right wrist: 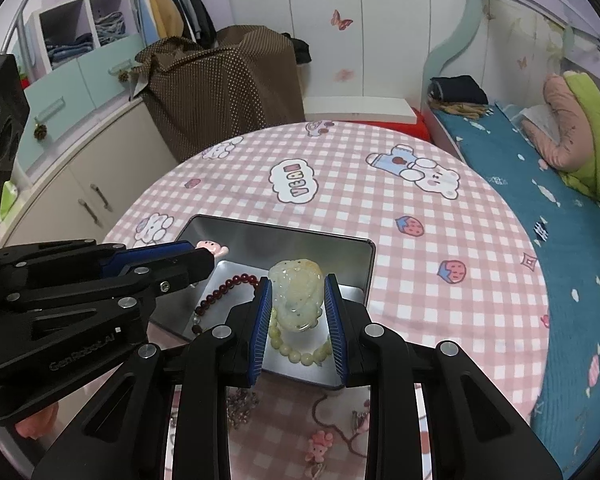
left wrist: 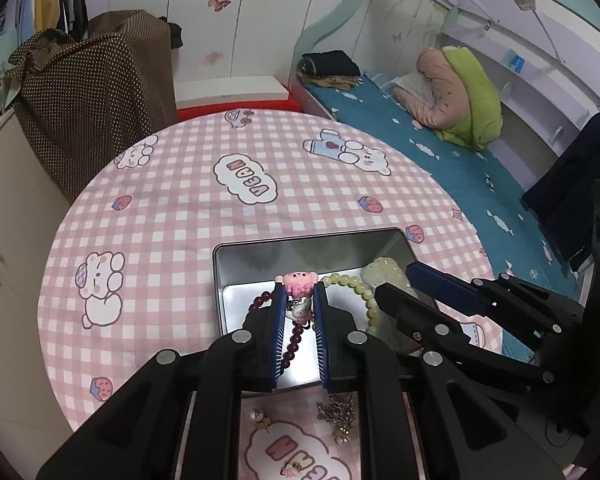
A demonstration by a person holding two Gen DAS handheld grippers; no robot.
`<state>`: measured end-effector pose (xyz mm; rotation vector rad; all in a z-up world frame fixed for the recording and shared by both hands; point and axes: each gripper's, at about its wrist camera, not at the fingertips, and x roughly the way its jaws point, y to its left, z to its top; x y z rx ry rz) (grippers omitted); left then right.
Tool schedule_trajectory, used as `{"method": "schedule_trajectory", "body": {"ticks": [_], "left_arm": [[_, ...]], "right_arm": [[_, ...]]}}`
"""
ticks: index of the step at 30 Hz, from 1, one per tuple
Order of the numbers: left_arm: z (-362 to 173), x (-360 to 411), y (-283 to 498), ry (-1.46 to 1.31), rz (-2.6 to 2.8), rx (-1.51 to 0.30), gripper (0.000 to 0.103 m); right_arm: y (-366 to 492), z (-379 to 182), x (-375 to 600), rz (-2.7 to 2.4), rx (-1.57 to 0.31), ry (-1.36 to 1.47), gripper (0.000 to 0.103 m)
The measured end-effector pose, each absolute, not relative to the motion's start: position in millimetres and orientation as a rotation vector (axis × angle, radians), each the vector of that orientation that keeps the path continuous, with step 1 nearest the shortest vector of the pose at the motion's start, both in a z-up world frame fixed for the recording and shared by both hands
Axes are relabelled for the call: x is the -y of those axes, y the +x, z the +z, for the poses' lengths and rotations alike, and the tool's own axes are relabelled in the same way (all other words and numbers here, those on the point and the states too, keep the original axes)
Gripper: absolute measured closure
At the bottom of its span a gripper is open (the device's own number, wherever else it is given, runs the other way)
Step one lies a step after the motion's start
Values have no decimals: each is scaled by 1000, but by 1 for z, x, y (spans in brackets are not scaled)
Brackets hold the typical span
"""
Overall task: Organize jewelry
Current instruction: 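Carry the charm and jade pendant into the tin and open both tools, then withdraw both tools from the tin toward the remaining jewelry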
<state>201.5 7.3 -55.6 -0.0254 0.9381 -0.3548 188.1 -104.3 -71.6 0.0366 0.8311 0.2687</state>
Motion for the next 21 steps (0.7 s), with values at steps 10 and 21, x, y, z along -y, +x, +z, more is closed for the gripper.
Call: {"method": "schedule_trajectory", "body": {"ticks": [10,21], "left_arm": [[-60,-7,207,-19,-341,-958,90],[-55,-15,202,-14,-263,-944,52]], "right_arm": [[190,-67,106,245,-810,28,74],[182,-53,124,158,-758,29,39]]}}
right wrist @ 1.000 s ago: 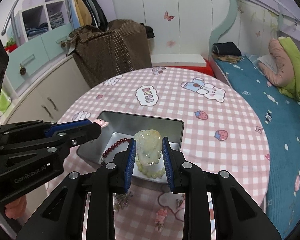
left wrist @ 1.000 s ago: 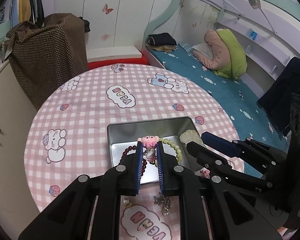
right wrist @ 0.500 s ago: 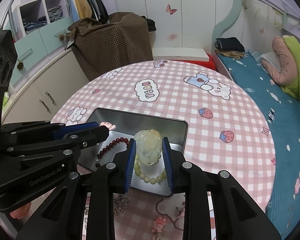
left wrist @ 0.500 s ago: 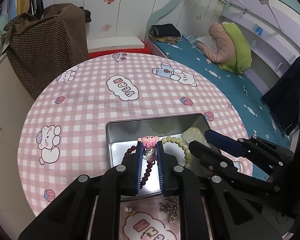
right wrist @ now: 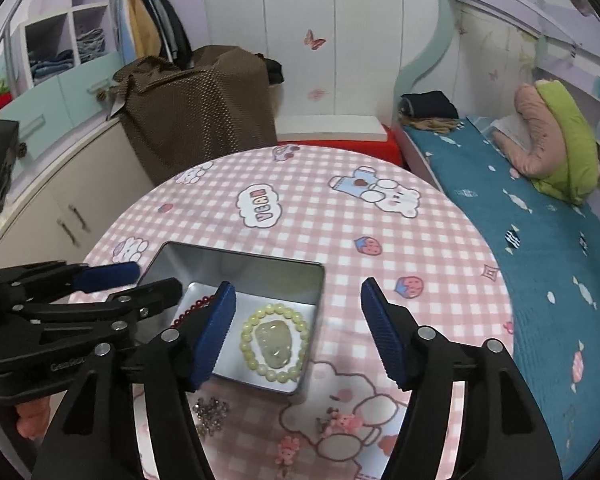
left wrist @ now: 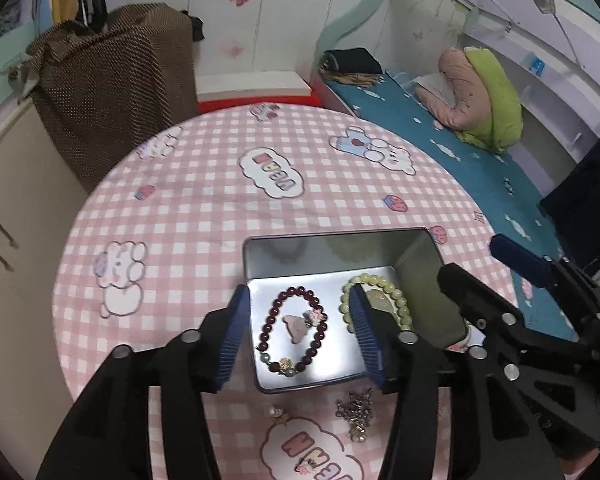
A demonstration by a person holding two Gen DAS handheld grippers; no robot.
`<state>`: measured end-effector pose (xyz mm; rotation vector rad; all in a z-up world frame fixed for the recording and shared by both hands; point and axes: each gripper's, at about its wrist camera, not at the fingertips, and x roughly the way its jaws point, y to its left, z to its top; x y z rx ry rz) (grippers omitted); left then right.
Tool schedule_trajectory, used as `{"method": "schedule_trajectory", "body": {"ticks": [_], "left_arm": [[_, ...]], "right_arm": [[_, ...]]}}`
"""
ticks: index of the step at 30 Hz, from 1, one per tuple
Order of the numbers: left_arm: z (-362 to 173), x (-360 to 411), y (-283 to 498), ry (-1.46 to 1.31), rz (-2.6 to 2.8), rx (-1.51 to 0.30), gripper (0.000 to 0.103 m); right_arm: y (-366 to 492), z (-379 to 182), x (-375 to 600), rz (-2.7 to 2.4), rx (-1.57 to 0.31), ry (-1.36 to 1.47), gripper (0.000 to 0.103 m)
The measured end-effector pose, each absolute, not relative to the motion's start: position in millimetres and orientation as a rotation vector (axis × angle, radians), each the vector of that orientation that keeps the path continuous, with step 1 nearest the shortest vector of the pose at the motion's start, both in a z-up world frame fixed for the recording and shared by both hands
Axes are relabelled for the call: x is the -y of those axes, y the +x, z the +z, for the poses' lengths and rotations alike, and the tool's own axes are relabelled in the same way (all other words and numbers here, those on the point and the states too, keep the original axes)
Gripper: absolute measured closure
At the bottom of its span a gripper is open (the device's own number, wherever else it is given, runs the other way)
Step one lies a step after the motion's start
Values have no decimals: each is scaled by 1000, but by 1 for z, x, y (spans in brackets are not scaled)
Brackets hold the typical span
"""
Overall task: Organize jewelry
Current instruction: 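Withdraw both tools from the tin toward the remaining jewelry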
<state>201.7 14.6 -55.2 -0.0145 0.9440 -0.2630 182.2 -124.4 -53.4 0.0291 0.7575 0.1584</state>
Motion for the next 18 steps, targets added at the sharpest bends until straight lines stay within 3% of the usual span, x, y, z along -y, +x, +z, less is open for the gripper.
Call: {"method": "schedule_trajectory", "body": {"ticks": [18], "left_arm": [[-48,-19,181,-21,-249,-931,47]], "right_arm": [[158,-49,136,141,-753,54,38]]}}
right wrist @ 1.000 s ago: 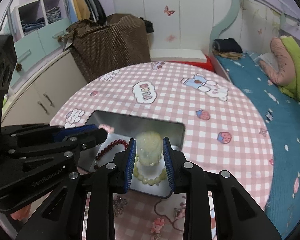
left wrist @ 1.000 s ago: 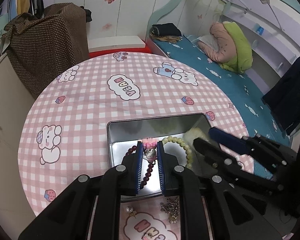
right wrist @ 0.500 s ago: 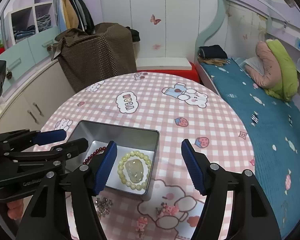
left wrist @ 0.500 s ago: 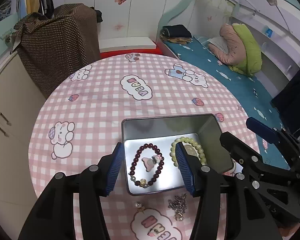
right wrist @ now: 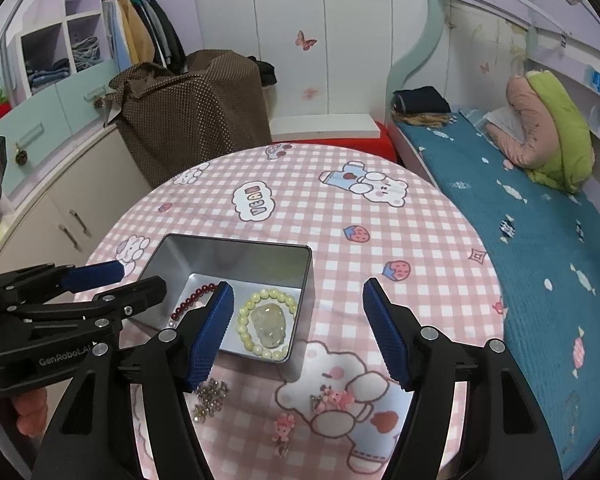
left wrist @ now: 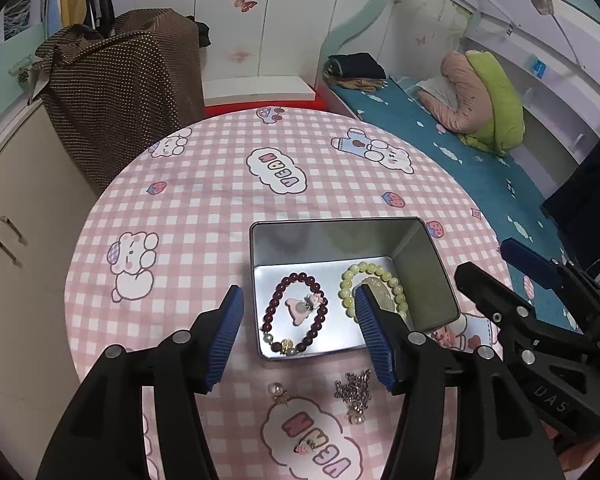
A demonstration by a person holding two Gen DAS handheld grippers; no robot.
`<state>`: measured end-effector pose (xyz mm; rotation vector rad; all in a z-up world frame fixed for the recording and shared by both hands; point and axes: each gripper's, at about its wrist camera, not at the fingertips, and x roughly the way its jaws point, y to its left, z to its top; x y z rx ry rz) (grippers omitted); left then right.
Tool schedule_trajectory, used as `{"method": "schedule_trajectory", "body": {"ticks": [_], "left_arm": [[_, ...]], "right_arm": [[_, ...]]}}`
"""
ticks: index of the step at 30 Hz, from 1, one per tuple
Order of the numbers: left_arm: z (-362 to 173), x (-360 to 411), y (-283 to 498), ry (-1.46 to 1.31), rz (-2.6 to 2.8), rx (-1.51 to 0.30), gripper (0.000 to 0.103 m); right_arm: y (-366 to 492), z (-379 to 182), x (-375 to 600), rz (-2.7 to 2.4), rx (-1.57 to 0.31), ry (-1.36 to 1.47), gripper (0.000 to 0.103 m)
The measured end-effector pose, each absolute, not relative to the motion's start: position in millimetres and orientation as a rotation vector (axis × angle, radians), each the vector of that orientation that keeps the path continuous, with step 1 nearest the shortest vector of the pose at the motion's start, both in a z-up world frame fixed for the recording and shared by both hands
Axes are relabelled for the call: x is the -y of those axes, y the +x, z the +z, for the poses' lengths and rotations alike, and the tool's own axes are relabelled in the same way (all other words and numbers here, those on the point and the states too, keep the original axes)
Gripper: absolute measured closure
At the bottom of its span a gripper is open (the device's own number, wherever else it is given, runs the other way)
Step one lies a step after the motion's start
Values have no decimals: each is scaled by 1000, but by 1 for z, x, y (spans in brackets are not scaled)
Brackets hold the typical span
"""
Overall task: Organize jewelry
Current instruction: 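Withdraw both tools from the tin toward the remaining jewelry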
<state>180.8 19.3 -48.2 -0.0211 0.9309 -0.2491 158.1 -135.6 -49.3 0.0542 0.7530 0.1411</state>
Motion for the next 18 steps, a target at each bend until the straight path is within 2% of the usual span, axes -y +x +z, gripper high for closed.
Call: {"method": "schedule_trajectory", "body": {"ticks": [18], "left_arm": [[-50,-43,130,-46,-198,-912,33]], "right_arm": [[113,-55,146,107,-761,48,27]]}}
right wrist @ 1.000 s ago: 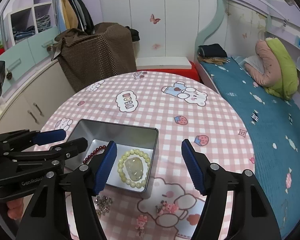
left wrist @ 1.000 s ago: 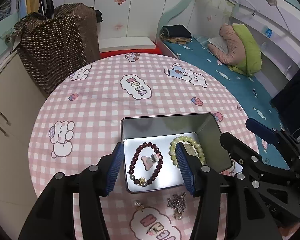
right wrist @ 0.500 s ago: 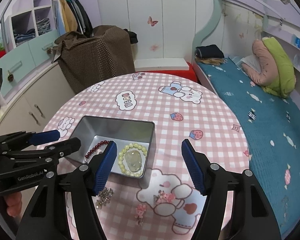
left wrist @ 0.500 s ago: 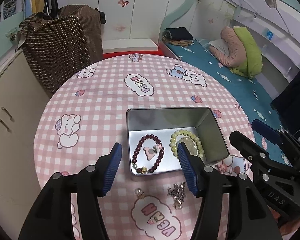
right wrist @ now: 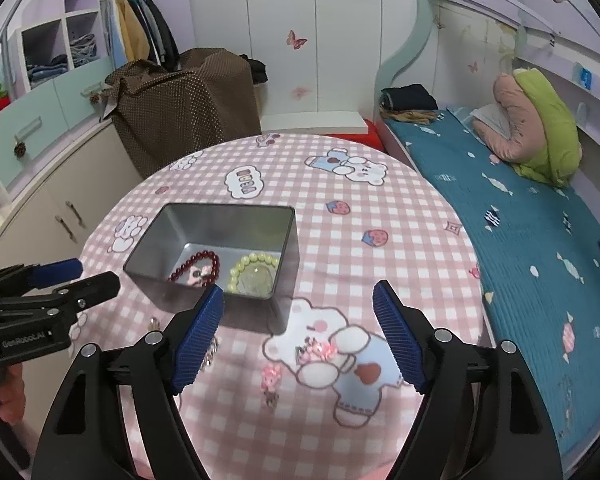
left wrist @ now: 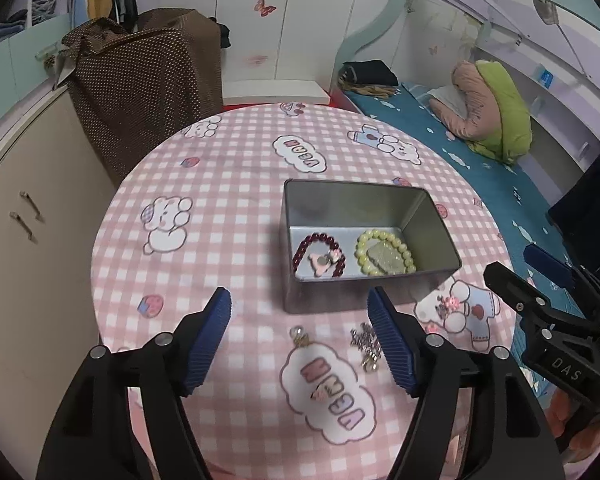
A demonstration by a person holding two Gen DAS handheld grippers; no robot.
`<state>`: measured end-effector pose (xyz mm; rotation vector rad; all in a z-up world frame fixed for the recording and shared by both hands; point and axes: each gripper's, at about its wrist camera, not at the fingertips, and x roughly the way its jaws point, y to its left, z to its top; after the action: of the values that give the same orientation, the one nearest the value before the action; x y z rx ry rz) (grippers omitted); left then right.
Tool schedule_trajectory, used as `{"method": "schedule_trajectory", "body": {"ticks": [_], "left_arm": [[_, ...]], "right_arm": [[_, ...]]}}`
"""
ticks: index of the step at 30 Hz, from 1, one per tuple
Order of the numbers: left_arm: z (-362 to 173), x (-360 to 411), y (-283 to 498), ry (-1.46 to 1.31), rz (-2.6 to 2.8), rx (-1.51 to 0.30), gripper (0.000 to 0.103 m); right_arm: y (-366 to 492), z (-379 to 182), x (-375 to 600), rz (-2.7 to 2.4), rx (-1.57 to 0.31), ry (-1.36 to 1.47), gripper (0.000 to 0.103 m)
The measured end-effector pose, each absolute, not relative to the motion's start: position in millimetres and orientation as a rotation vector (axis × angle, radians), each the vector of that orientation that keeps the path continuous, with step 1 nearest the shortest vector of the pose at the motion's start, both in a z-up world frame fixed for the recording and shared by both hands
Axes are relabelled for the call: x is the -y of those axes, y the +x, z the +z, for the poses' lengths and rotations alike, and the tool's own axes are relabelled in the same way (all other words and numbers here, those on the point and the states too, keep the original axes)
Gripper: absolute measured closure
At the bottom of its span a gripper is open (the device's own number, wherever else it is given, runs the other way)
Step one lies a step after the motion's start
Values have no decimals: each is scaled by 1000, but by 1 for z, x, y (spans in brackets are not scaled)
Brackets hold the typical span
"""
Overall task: Organize jewelry
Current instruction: 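Withdraw both tools from the tin toward the remaining jewelry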
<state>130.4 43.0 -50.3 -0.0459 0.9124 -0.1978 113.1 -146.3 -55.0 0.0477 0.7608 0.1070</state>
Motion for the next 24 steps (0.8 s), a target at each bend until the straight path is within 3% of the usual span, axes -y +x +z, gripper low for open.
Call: {"method": "schedule_trajectory", "body": {"ticks": [24], "left_arm": [[-101,-48,103,-24,-173,-1014,26]], "right_arm": [[90,-115,133,114,-911,1,22]]}}
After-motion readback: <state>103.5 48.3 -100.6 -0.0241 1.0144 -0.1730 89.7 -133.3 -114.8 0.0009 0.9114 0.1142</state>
